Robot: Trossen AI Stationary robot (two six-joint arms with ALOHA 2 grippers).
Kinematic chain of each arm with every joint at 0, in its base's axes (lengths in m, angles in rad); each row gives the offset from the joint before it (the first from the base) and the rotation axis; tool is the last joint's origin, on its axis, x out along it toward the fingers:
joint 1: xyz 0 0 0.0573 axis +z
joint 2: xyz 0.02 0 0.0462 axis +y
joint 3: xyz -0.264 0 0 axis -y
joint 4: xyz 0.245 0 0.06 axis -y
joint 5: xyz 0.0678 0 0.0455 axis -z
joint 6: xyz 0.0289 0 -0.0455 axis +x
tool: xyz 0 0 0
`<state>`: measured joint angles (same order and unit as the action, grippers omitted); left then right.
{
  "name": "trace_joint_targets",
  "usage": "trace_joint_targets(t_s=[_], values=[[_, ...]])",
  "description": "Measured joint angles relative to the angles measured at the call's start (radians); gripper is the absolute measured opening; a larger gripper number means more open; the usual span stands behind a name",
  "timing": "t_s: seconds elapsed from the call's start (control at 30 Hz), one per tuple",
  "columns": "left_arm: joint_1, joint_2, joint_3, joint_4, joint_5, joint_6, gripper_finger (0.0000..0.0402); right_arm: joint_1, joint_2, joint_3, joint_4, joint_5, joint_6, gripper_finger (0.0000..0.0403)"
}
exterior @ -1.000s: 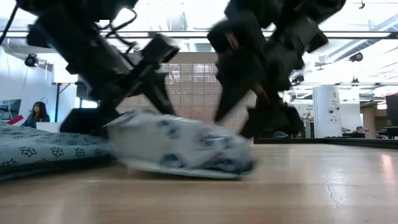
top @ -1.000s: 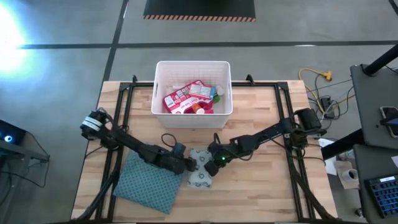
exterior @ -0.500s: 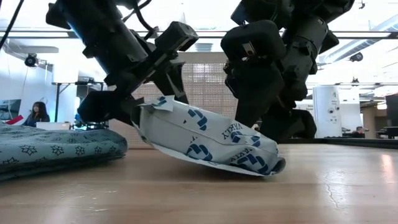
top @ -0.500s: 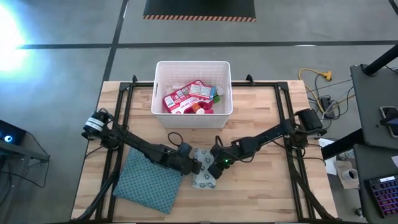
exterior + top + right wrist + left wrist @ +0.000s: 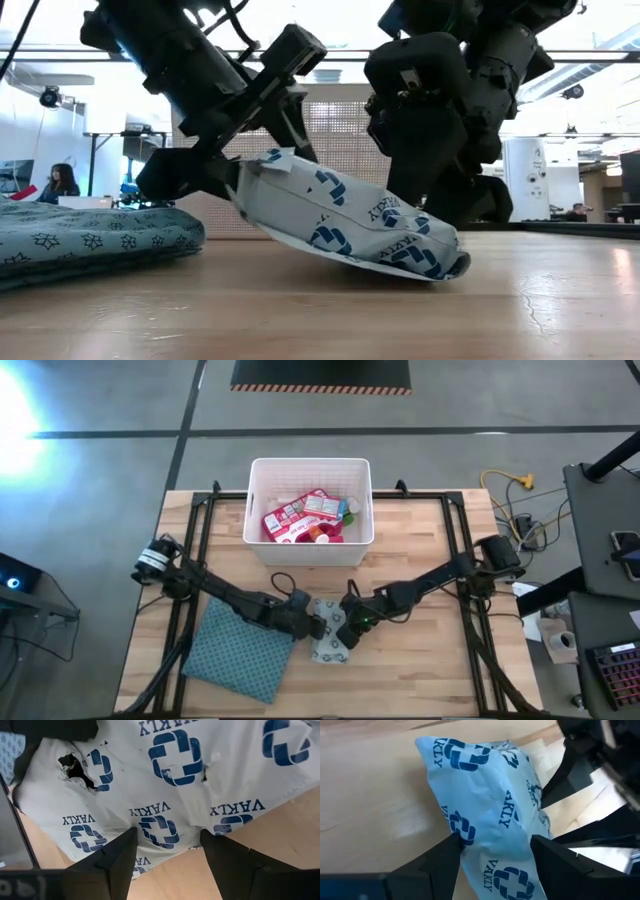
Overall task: Pick & place medical supplies in basket/bin
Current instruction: Put the light blue mailer bag into the white bin
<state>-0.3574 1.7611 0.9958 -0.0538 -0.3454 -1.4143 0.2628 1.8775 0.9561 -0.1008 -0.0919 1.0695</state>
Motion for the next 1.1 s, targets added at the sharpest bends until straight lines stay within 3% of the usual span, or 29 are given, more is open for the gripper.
trace_joint_targets(t_s=[0.63, 0.9, 1.1], values=[[0.005, 0.027, -0.003, 0.087, 0.005, -0.002, 0.0217, 0.014, -0.002, -0.035, 0.069, 0.027, -0.019, 0.0219], [-0.004, -0.036, 0.008, -0.007, 0.016, 0.019, 0.0217, 0.020, -0.006, -0.103, 0.147, 0.029, -0.010, 0.0219], [0.001, -0.029, 0.006, 0.029, 0.020, 0.018, 0.0217, 0.021, -0.006, -0.102, 0.179, 0.035, 0.000, 0.0219]])
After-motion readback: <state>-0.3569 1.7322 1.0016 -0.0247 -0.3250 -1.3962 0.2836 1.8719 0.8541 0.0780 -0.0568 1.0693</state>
